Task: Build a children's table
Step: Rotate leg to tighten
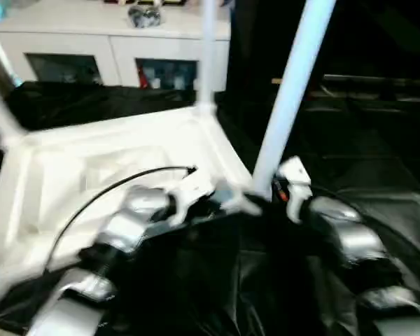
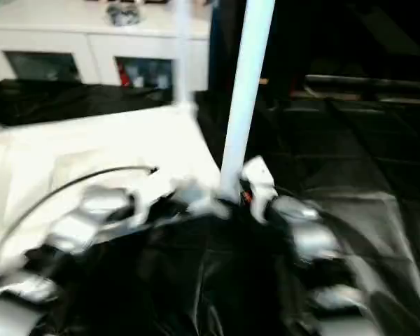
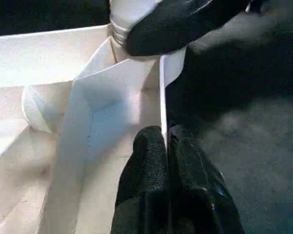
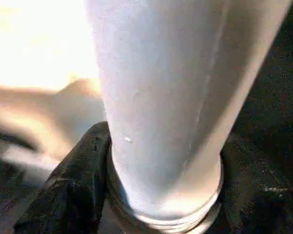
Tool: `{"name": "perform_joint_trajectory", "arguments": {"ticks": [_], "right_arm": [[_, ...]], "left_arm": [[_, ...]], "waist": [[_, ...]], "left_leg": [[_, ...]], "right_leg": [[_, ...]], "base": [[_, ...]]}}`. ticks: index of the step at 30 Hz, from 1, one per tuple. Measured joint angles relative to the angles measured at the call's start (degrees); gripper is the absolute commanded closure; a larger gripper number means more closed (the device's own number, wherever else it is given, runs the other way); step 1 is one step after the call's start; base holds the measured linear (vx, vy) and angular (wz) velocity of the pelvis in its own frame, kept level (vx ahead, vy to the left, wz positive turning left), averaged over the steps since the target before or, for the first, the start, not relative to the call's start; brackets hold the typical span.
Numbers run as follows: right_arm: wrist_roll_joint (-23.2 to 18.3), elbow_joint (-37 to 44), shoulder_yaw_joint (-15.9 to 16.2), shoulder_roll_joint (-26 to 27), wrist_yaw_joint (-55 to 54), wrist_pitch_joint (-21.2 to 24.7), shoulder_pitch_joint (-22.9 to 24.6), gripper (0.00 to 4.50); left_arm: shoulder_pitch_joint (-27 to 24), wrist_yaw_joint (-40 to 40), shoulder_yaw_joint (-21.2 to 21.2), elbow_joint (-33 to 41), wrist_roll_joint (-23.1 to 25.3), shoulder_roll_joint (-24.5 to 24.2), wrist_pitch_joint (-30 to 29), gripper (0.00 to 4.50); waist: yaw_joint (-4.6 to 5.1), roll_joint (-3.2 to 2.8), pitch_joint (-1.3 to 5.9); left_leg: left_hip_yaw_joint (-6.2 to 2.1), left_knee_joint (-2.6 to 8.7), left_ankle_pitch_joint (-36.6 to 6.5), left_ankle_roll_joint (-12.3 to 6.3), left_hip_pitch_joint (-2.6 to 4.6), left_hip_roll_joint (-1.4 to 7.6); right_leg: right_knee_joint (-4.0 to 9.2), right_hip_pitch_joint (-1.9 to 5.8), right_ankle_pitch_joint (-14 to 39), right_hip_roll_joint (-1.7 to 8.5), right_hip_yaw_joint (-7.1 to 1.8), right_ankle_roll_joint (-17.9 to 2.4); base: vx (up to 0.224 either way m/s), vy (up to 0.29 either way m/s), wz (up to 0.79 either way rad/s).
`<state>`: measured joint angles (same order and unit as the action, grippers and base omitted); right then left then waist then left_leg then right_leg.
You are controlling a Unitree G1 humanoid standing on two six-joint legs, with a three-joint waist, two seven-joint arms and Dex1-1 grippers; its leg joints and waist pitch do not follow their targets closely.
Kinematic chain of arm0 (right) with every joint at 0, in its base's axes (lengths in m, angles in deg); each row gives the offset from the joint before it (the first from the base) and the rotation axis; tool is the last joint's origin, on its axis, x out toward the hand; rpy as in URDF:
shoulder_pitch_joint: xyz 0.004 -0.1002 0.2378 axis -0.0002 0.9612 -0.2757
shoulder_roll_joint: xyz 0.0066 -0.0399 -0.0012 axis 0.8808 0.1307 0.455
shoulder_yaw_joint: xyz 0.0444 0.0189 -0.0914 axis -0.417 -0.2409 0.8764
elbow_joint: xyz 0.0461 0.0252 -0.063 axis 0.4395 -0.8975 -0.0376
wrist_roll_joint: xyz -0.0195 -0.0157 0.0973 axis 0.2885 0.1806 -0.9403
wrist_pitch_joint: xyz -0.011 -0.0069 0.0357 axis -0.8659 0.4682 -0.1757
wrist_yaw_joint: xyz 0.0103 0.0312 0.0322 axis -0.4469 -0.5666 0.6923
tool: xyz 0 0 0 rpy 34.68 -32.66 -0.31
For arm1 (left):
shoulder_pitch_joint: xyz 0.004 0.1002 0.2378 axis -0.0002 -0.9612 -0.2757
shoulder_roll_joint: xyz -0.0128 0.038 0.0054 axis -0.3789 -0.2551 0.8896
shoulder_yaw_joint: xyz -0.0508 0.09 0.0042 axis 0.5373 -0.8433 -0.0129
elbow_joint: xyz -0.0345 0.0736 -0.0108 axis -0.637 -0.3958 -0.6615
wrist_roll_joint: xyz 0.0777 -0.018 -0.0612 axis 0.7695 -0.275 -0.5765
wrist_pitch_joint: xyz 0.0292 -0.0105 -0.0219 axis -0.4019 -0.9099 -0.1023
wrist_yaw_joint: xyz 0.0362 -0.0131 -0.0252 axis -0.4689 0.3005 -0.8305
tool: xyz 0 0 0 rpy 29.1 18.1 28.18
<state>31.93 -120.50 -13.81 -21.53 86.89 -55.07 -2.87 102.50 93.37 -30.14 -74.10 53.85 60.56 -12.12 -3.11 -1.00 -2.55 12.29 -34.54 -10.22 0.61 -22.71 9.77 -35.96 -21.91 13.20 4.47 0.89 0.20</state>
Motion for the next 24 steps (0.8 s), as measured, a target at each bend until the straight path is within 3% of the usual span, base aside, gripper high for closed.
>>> {"name": "perform_joint_trajectory", "arguments": {"ticks": [6,7,14,18,20,24], "right_arm": [[1.6,-1.6,-1.6,3.7,-9.5,-2.0,-0.8,1.82],[1.6,-1.3,-1.6,3.7,-9.4,-2.3,-0.4,1.47],[0.8,0.9,-1.6,1.5,-2.1,-2.0,0.9,0.75],[0.4,3.2,0.3,-1.5,4.7,-0.7,1.7,0.56],[0.5,5.5,3.6,-5.5,11.4,-0.5,2.7,0.29],[0.4,7.7,5.4,-7.9,18.8,-0.4,3.7,0.29]], "left_arm": [[0.8,-4.3,0.4,-0.9,0.9,2.7,-1.5,4.5],[0.8,-4.1,0.3,-0.9,0.9,2.7,-1.5,4.5],[-0.1,-1.6,0.4,0.0,0.6,1.6,0.3,4.5],[-1.6,1.2,0.4,2.1,-0.4,-0.3,1.0,4.5],[-3.1,4.5,0.3,4.1,-1.2,-2.2,2.2,4.5],[-4.2,10.0,0.0,5.2,-2.6,-4.5,3.8,4.5]], "waist": [[0.0,-0.23,0.14],[-0.07,-0.27,0.16],[-0.07,-0.55,0.14],[-0.08,-0.78,0.09],[-0.2,-0.83,0.07],[-0.34,-0.87,0.04]], "left_leg": [[0.0,0.08,0.0,0.0,0.07,-0.01],[0.0,0.12,0.0,0.0,0.07,-0.01],[0.03,0.23,0.0,0.0,0.0,-0.01],[0.03,0.32,0.0,-0.01,-0.01,0.07],[0.03,0.34,0.0,-0.01,-0.04,0.08],[0.03,0.33,0.0,-0.01,-0.08,0.1]], "right_leg": [[0.08,0.05,0.0,0.0,0.0,0.0],[0.14,0.05,0.0,0.0,0.0,0.0],[0.29,0.01,0.0,0.0,0.03,0.0],[0.28,-0.06,0.0,-0.07,0.08,0.1],[0.29,-0.07,0.0,-0.07,0.11,0.1],[0.28,-0.08,0.0,-0.08,0.13,0.1]], "base": [[0.0,0.0,0.0],[0.0,0.0,0.0],[0.0,0.0,0.0],[0.0,0.0,0.0],[0.0,0.0,0.0],[0.0,0.0,0.0]]}}
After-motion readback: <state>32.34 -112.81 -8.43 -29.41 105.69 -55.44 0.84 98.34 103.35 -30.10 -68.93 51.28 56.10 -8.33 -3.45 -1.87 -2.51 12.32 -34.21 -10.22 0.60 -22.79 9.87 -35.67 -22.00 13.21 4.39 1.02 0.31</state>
